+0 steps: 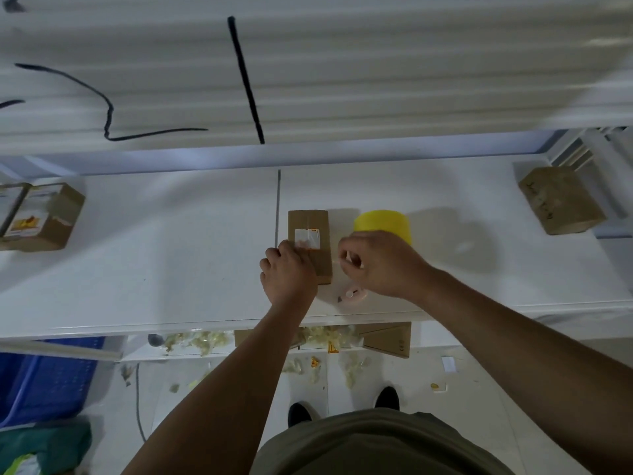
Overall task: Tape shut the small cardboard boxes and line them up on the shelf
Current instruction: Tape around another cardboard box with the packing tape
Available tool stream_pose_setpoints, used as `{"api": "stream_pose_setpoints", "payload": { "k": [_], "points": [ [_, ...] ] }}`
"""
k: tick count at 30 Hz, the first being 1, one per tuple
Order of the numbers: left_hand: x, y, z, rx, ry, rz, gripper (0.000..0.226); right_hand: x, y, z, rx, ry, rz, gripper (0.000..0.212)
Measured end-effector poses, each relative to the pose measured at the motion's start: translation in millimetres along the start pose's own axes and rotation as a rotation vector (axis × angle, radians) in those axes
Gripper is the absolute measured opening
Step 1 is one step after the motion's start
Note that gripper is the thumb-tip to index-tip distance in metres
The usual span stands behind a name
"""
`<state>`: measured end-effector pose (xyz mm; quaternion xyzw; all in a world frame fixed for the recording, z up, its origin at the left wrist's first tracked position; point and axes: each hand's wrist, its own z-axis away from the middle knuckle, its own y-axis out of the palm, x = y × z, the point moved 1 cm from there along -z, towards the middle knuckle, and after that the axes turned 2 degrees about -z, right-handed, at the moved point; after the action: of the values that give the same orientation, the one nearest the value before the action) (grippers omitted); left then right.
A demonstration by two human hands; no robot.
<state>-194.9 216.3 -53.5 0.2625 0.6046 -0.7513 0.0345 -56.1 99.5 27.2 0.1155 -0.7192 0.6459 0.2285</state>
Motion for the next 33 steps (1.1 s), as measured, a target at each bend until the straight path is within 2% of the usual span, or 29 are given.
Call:
{"api": "stream_pose_setpoints", "payload": {
  "k": [1, 4, 6, 11, 13, 16, 19, 22, 26, 29, 31, 33],
  "points": [
    [-1, -1, 0, -0.001, 0.002, 0.001, 0.04, -2, 8, 1, 0.08, 0.043, 0.015, 0.01],
    [-3, -3, 0, 0.006, -0.006, 0.042, 0.038, -13, 30, 8, 0.292, 0.17, 0.184, 0.037],
    [-3, -2, 2, 0.014, -0.019, 0.083, 0.038, -19, 42, 14, 0.349, 0.179, 0.257, 0.04],
    [0, 5, 4, 0.023, -0.059, 0.18, 0.047, -29, 56, 27, 0.292, 0.188, 0.189, 0.038],
    [1, 6, 4, 0.029, -0.073, 0.206, 0.048, -28, 55, 27, 0.159, 0.216, 0.145, 0.031],
    [2, 7, 4, 0.035, -0.092, 0.251, 0.048, -19, 47, 17, -0.145, 0.29, -0.011, 0.021],
    [1, 7, 7, 0.031, -0.095, 0.268, 0.048, -6, 42, -2, -0.268, 0.408, -0.167, 0.027],
    [0, 8, 8, 0.024, -0.093, 0.266, 0.047, 3, 45, -14, -0.239, 0.518, -0.203, 0.032],
    [0, 9, 8, 0.03, -0.114, 0.287, 0.047, 9, 53, -13, -0.177, 0.519, -0.113, 0.031],
    [-3, 7, 9, 0.022, -0.128, 0.314, 0.046, 1, 62, 3, 0.001, 0.557, -0.048, 0.033],
    [-3, 7, 11, 0.023, -0.128, 0.326, 0.046, -6, 67, 16, 0.057, 0.571, 0.066, 0.032],
    [-2, 7, 15, 0.021, -0.117, 0.339, 0.046, -15, 66, 23, 0.068, 0.543, 0.238, 0.04]
  ]
}}
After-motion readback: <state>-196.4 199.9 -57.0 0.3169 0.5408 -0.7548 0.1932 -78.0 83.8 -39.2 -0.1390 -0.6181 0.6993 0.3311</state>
